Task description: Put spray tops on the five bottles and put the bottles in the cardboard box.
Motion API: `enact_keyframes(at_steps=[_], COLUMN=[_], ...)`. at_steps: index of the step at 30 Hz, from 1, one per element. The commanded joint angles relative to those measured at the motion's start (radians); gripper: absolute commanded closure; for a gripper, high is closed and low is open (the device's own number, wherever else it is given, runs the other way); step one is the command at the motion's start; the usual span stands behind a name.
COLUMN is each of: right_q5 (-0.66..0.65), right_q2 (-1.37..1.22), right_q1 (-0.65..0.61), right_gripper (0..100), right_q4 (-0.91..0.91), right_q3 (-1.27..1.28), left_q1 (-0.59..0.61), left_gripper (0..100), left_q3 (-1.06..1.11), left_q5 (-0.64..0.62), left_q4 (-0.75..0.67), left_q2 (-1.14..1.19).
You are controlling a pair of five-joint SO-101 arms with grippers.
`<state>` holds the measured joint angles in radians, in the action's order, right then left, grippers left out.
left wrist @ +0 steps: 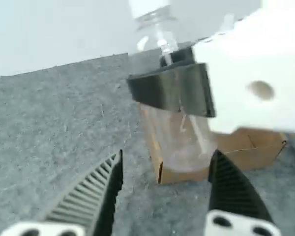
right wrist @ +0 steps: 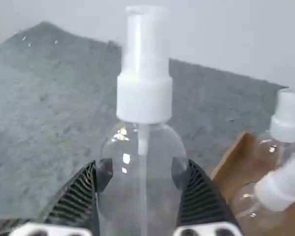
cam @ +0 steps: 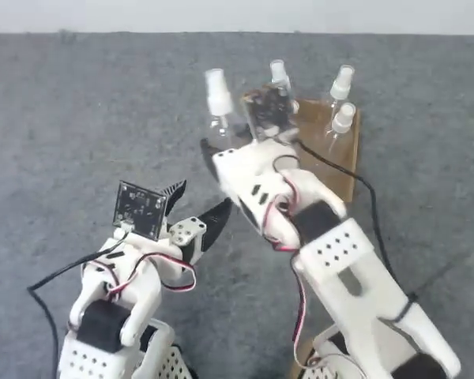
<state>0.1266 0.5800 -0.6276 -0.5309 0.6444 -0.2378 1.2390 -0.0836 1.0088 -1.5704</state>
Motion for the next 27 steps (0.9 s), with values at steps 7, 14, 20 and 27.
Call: enact_keyframes(at_steps=[7, 14, 20, 27], right_q5=[0.015, 0.014, -0.075, -0.114], right_q2=[0.065, 0.173, 0.179, 0.188], right_q1=[-0.097, -0.091, -0.062, 0.214], right_gripper=[99.3, 99.3, 99.3, 99.3], right_q4=[-0.280, -0.375, -0.377, -0.381], right_q3=[-0.239, -0.233, -0.193, -0.175], left_q1=[-0.003, -0.005, -0.005, -0.005], left_gripper=[74, 74, 74, 74], left_q3=[0.047, 0.048, 0.050, 0.054], left_q5=[0.012, 0.012, 0.009, 0.014], left_q4=[-0.107, -0.107, -0.103, -0.100], left_q2=[-0.008, -0.008, -0.008, -0.012])
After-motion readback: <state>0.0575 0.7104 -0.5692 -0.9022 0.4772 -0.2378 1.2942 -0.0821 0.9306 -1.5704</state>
